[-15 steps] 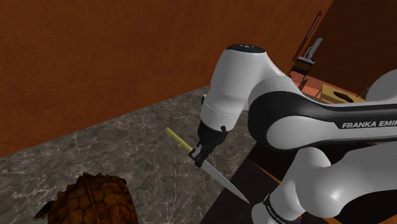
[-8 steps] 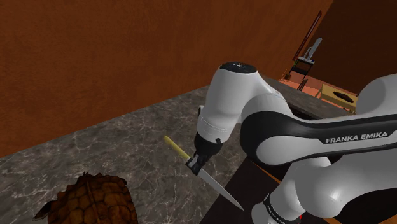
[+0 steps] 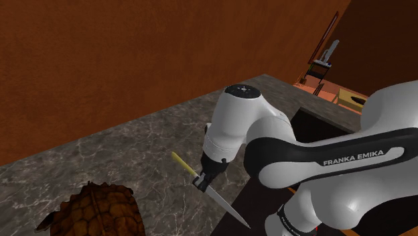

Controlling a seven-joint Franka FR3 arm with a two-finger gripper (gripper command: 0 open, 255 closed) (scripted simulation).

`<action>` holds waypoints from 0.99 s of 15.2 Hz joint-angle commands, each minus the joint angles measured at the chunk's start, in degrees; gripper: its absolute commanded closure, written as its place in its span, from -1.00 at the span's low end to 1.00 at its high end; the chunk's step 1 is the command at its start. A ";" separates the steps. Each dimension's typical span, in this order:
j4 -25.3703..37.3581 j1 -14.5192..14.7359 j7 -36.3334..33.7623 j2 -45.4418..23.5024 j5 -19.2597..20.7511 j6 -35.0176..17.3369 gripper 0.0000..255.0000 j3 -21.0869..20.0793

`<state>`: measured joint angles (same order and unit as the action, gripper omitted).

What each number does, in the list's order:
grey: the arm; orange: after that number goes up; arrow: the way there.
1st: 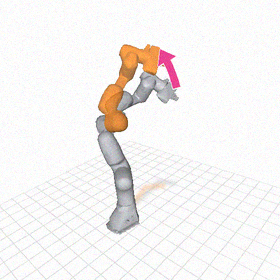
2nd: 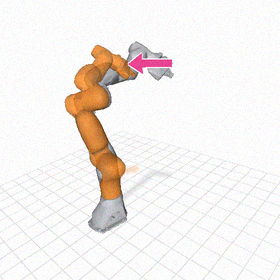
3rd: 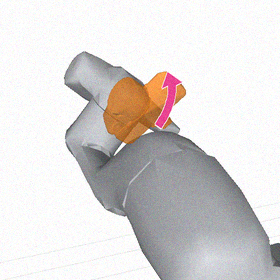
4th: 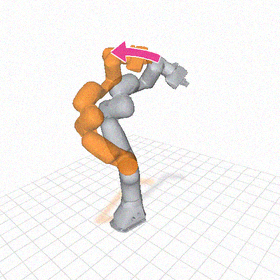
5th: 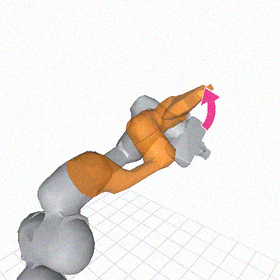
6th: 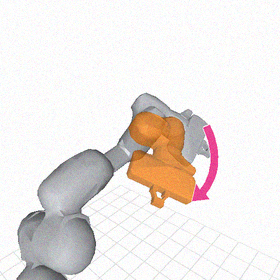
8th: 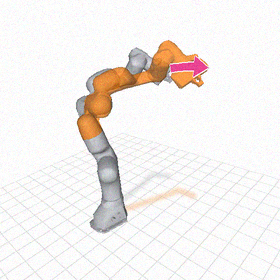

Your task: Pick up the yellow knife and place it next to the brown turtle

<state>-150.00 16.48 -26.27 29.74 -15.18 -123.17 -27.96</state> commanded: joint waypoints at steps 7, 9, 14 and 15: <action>-3.81 -0.30 -0.41 -3.97 -0.34 -7.75 1.00 -1.90; -4.56 -0.48 -0.60 -5.24 -0.29 -9.74 1.00 -2.42; -5.14 -0.66 -0.79 -6.36 -0.20 -11.42 1.00 -2.86; -5.14 -0.66 -0.79 -6.36 -0.20 -11.42 1.00 -2.86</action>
<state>-155.13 15.83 -27.05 23.40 -15.38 -134.56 -30.82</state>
